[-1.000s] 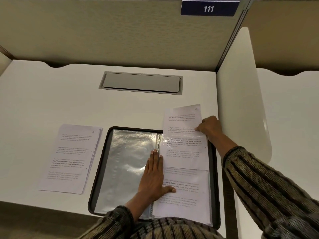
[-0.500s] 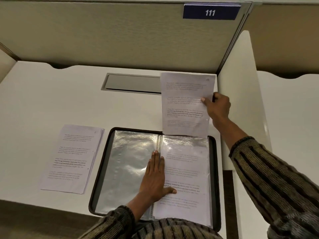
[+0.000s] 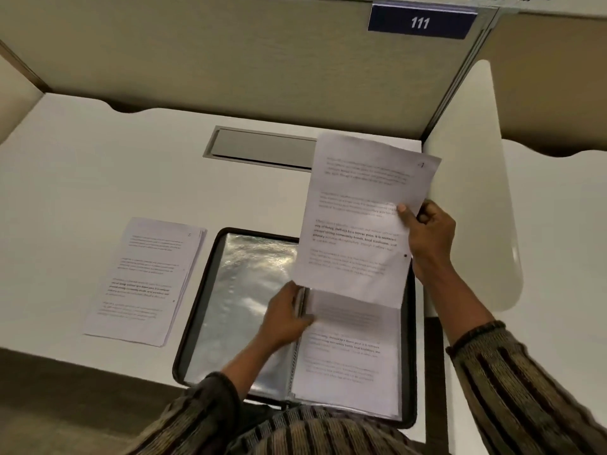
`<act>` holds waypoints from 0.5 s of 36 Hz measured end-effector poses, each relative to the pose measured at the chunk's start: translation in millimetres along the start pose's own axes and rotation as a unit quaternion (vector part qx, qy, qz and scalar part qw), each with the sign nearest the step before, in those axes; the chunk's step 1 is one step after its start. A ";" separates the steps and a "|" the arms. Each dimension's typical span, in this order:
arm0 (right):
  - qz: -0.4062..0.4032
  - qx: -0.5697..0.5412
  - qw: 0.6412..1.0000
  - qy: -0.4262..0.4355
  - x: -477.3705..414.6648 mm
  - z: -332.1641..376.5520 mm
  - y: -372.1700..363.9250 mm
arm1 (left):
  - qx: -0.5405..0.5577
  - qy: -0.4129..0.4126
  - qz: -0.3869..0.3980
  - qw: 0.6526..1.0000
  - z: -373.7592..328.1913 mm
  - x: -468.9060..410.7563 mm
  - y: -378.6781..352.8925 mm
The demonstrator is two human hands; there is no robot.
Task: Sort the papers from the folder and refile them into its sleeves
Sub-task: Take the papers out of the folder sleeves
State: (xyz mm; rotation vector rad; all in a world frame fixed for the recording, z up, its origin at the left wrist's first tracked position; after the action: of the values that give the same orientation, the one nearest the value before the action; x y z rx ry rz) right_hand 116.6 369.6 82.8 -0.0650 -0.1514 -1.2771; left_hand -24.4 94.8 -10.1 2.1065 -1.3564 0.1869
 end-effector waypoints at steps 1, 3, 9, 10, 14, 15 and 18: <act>-0.005 -0.007 1.000 -0.010 6.5 -2.9 1.3 | 0.054 0.026 -0.015 0.998 -2.8 2.6 9.8; -0.004 -0.015 0.999 -0.034 19.8 -8.5 1.0 | 0.166 0.082 -0.045 0.982 -2.0 6.2 28.5; 0.048 0.004 0.993 -0.106 60.6 -32.1 -18.6 | 0.348 0.103 -0.051 0.930 0.1 20.0 80.1; 0.056 0.012 0.992 -0.112 67.3 -36.1 -24.8 | 0.351 0.100 -0.045 0.930 2.0 21.7 86.8; 0.082 0.018 0.987 -0.140 94.1 -47.8 -59.0 | 0.340 0.083 -0.014 0.937 5.8 33.4 110.2; 0.088 0.017 0.985 -0.144 99.8 -50.7 -68.8 | 0.344 0.084 -0.020 0.935 7.2 37.1 116.2; 0.100 0.018 0.982 -0.157 115.0 -57.5 -97.7 | 0.344 0.078 -0.070 0.933 18.5 47.1 133.6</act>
State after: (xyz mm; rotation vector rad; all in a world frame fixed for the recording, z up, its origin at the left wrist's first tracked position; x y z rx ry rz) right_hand 59.9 224.7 39.7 -0.2446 -0.4295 -1.0569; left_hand -121.6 10.3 51.6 2.6665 -1.1339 0.8576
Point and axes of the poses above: each hand's wrist, its own x-axis away from the middle knuckle, its own y-axis out of the back of the hand, z = x × y, the point moved 1 cm from there along -x, towards the middle knuckle, and after that the axes turned 3 degrees about z, right-handed, at the moved point
